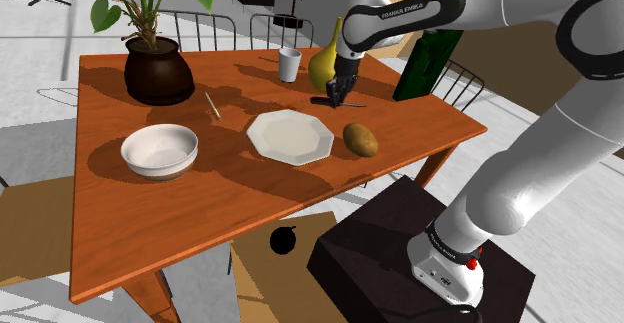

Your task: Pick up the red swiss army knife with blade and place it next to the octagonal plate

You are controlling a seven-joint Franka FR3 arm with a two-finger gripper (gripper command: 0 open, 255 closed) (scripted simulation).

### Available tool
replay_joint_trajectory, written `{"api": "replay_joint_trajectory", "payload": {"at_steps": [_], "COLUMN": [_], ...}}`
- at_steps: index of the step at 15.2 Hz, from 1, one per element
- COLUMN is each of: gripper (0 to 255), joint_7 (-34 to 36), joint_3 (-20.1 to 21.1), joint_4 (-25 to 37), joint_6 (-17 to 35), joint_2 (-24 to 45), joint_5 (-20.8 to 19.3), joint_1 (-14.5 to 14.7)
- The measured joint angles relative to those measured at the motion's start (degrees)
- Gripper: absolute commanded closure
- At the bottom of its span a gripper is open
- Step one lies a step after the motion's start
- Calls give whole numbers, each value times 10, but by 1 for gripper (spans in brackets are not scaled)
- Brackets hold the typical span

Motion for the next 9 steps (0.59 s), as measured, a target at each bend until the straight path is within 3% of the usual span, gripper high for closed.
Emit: {"api": "replay_joint_trajectory", "payload": {"at_steps": [9], "gripper": [255], "joint_7": [129], "joint_3": [74], "joint_4": [-6], "joint_6": [-1], "joint_2": [-7], "joint_5": [13], "joint_1": [62]}}
